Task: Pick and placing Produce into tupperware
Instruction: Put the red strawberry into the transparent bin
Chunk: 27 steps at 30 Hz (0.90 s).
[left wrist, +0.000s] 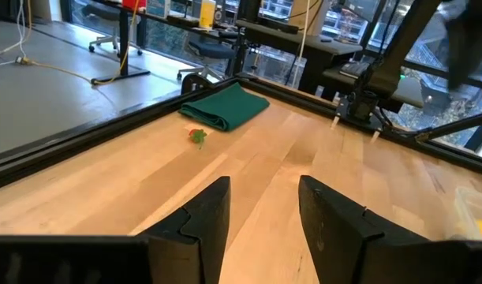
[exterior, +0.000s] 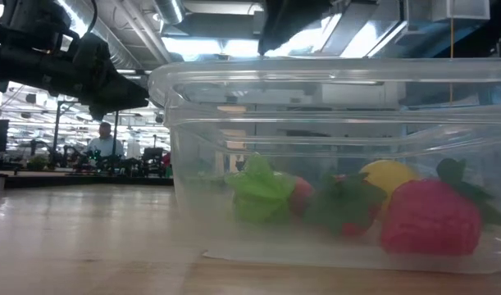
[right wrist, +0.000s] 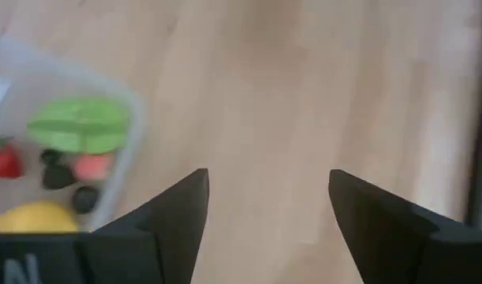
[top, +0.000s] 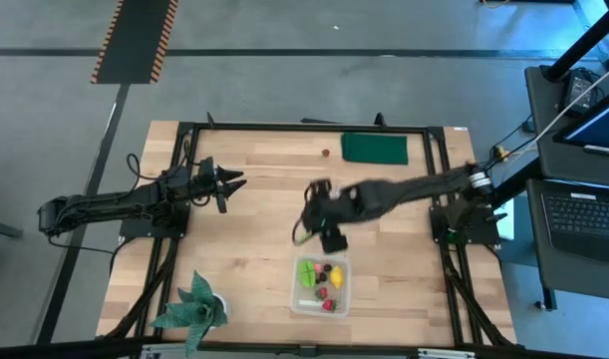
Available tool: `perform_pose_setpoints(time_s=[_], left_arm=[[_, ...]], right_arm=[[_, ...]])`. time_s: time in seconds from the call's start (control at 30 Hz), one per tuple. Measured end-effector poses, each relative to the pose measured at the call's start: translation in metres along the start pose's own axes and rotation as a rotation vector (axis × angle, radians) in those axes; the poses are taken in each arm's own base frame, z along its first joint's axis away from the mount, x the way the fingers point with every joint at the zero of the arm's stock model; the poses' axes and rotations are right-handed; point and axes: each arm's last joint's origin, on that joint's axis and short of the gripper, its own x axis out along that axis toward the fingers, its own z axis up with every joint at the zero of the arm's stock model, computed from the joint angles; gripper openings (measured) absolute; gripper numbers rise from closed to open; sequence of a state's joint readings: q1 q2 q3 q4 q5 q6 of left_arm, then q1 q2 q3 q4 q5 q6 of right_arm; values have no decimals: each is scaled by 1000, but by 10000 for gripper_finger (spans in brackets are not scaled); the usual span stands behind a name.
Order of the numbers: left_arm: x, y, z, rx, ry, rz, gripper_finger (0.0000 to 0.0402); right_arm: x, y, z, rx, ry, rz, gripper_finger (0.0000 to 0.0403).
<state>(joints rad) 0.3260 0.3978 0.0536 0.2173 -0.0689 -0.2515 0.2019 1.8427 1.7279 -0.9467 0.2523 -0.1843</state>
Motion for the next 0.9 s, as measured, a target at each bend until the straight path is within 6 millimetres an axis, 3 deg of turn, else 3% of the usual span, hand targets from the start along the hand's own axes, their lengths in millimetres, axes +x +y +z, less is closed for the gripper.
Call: perform_pose_setpoints(time_s=[0.17, 0.3, 0.53, 0.7, 0.9], left_arm=[[0, 0, 0, -1, 0, 0, 151], [0, 0, 0, -1, -2, -1, 153], [0, 0, 0, -1, -2, 0, 143], [0, 0, 0, -1, -2, 0, 140], [0, 1, 1, -1, -15, 41, 147]], right_arm=[[-29, -60, -18, 147, -49, -59, 271], [-40, -100, -36, 267, -76, -28, 279], [-35, -155, -67, 396, -53, -58, 300], [-29, -187, -89, 477, -30, -86, 339], [-13, -226, -101, 541, -98, -209, 382]])
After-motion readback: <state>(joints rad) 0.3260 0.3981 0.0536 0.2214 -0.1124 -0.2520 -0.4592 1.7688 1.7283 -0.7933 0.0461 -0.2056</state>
